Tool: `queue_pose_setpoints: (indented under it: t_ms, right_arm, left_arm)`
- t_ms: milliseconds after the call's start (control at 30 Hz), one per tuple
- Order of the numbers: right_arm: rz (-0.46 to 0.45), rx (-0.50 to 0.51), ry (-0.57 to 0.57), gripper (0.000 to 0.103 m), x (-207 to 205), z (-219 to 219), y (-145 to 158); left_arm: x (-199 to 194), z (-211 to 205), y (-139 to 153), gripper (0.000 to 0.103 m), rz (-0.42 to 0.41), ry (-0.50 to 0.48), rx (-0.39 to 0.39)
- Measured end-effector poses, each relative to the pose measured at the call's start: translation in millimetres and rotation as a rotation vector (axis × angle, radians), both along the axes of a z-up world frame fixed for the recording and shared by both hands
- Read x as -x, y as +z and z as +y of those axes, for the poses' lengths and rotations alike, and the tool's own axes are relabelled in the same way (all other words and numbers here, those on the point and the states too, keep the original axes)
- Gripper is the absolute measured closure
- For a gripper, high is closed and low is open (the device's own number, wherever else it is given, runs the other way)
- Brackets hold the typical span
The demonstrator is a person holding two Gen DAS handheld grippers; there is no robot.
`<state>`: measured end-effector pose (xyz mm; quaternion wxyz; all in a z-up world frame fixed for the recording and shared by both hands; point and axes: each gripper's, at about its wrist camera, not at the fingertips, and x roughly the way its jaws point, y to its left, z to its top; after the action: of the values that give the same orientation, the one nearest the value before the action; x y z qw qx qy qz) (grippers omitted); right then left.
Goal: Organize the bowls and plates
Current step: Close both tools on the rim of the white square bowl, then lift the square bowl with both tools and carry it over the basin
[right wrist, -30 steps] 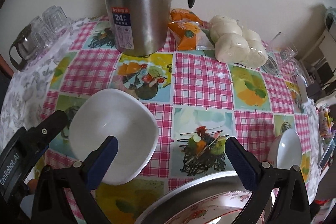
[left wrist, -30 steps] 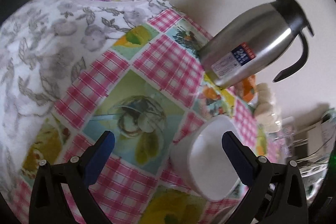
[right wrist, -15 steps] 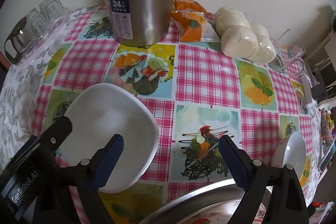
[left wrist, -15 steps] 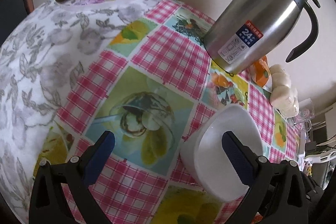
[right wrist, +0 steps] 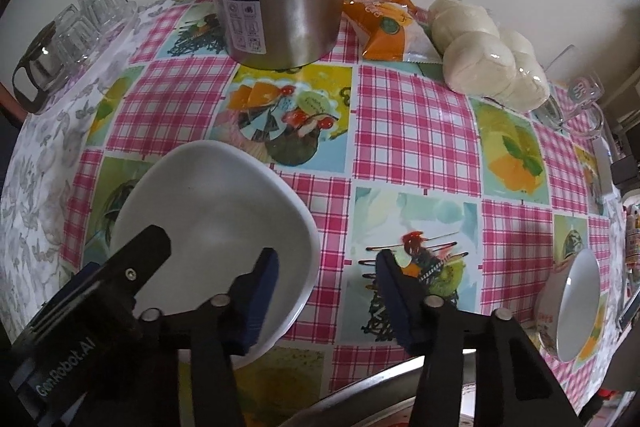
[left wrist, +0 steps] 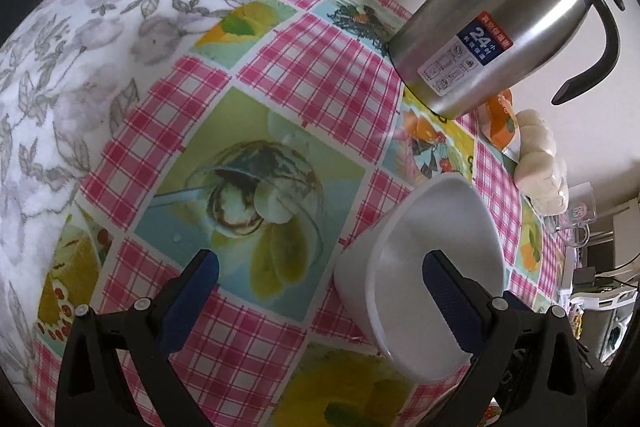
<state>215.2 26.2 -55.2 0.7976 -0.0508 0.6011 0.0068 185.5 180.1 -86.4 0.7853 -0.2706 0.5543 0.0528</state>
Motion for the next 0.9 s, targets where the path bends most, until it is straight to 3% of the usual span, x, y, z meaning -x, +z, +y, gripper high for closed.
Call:
queue_pose_setpoints:
  t_ms: [233,433,700,833,900]
  right_arm:
    - [0.003,-0.002,0.01,0.06,0.2,2.6,-1.8]
    - [0.003,-0.003,0.013,0.06,-0.4,2.5,-3.1]
    - [0.0,-0.025,0.026,0.083,-1.7,1.6,-4.9]
    - [-0.01,-0.025,0.039,0.089,-2.1,5.5,-5.4]
    - [-0.012,-0.023,0.037,0.09,-2.5,6.0,-5.8]
  left_arm:
    - [2.0,3.9,-5.5,0.001,0.005,0.017,0.002]
    - [4.7,7.9,-10.6,0.001,-0.004,0.038,0.073]
    - [4.5,4.5,-4.3,0.003,-0.082,0.038,0.087]
    - [3.1,4.1,-8.0,0.044,-0.067,0.025,0.081]
    - [3.1,3.9,-11.2,0.048,-0.066,0.024,0.096]
